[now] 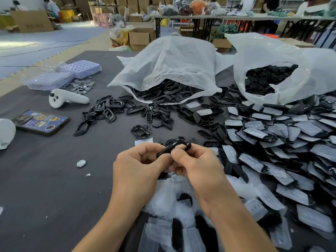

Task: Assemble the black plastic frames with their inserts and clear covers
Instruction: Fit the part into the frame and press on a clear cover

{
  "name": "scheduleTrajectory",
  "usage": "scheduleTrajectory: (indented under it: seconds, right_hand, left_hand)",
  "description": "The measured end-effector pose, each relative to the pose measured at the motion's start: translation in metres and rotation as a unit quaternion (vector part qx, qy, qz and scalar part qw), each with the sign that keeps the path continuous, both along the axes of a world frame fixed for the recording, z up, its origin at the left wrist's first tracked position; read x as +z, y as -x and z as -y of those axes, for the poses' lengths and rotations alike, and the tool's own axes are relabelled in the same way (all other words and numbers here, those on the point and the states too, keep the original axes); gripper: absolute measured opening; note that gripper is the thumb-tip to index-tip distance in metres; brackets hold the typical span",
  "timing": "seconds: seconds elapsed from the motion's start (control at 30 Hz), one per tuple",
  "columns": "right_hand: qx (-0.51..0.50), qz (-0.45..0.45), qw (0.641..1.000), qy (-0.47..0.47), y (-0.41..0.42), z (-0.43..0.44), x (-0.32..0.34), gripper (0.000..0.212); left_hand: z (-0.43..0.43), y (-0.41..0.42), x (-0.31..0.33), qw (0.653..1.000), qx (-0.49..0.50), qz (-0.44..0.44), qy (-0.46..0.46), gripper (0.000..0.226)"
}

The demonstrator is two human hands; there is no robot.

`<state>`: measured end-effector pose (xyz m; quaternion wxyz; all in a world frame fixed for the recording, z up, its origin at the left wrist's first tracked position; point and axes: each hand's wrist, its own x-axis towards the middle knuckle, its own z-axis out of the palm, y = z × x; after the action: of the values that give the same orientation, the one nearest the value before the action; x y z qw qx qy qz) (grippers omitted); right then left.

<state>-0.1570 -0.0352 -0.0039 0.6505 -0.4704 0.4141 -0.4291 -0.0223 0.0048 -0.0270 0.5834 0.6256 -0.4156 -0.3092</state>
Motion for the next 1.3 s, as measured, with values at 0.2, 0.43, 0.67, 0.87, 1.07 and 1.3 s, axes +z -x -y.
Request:
scheduleTrajectory:
  seconds: [0.2, 0.43, 0.67, 0.87, 1.07, 1.3]
  right_hand:
    - [0.025, 0.038, 0.998, -0.032, 0.000, 0.000, 0.001, 0.021]
    - [0.059, -0.005, 0.998, 0.016, 0.018, 0.004, 0.004, 0.030]
    - [0.001, -0.164, 0.977, 0.132, 0.016, 0.007, 0.003, 0.026]
    - [0.001, -0.043, 0.999, 0.013, 0.013, 0.007, 0.005, 0.017]
    - [0.019, 0.066, 0.994, -0.082, 0.010, 0.005, 0.007, 0.020]
    - [0.023, 0.070, 0.995, -0.074, 0.006, 0.004, 0.006, 0.029]
  left_hand:
    - [-0.001, 0.005, 0.002, 0.997, 0.012, -0.075, 0.010, 0.015]
    - [0.000, -0.003, 0.004, 0.996, 0.010, 0.091, -0.006, 0.015]
    - [-0.004, -0.008, 0.004, 0.929, 0.023, 0.364, 0.052, 0.020]
    - [-0.001, -0.005, 0.006, 0.993, 0.000, 0.117, 0.020, 0.032]
    - [-0.001, -0.001, 0.011, 0.997, -0.023, -0.074, 0.015, 0.035]
    - [0.000, -0.002, 0.017, 0.974, -0.042, -0.221, 0.015, 0.031]
